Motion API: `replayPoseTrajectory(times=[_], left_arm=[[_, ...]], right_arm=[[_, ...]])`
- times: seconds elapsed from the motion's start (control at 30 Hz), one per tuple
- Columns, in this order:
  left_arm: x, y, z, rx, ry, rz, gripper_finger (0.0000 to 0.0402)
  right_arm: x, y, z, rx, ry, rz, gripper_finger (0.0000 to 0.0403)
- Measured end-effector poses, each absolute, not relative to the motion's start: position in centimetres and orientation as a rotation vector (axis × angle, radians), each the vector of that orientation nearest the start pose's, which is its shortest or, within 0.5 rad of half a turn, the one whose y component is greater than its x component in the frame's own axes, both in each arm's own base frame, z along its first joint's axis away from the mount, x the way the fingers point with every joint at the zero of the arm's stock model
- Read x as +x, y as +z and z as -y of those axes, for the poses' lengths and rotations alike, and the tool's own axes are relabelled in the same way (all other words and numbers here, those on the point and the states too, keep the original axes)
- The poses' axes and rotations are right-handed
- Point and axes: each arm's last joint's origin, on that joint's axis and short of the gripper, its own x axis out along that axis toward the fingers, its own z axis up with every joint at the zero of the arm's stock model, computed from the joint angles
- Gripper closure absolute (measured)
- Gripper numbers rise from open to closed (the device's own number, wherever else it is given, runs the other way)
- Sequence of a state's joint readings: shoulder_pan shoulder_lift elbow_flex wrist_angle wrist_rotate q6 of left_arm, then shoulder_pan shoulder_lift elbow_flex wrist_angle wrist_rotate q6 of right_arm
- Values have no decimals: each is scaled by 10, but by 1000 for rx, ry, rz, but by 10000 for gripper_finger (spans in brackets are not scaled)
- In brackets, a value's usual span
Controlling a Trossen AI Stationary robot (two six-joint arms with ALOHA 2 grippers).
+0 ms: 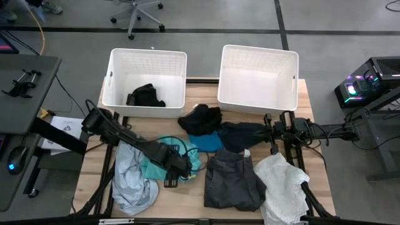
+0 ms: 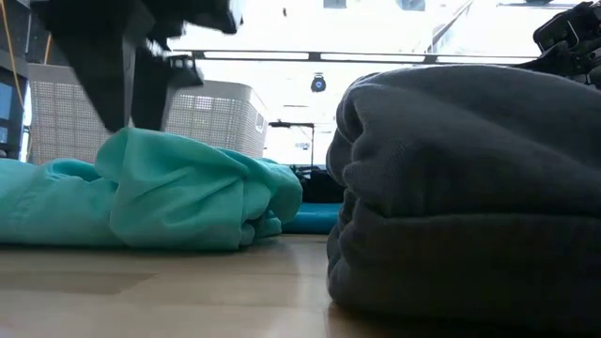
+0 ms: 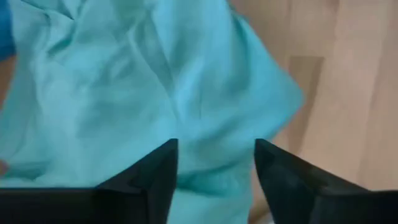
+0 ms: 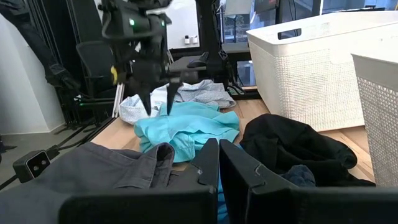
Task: Sort clothes
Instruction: Put the light blue short into the right laundry bin
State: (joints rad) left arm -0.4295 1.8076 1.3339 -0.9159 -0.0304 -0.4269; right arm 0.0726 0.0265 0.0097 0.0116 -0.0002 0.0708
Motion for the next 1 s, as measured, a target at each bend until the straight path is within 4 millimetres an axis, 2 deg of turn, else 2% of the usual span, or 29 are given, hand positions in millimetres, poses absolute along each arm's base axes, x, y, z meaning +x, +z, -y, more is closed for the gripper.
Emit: replayPoseTrajectory(times=[0.2, 0.37, 0.5, 0.63, 0.9, 0.93, 1.0], left_arm=[[311, 179, 141, -48, -46, -1333, 137], [307, 154, 138, -16, -15, -1337, 133], [308, 144, 138, 65, -43, -1312, 136], [313, 142, 138, 112, -88, -1270, 158], [315, 142, 140, 192, -182, -1246, 228], [315, 142, 140, 194, -187, -1246, 237], [315, 142, 140, 188, -185, -1247, 256]], right_arm=[[98, 166, -7, 71, 72, -8, 403], [99, 166, -7, 71, 72, -8, 403], [98, 166, -7, 71, 72, -8, 403], [99, 166, -7, 71, 72, -8, 403], [99, 166, -7, 63, 71, -5, 403], [99, 167, -7, 79, 69, -2, 403], [99, 169, -7, 216, 72, 18, 403]])
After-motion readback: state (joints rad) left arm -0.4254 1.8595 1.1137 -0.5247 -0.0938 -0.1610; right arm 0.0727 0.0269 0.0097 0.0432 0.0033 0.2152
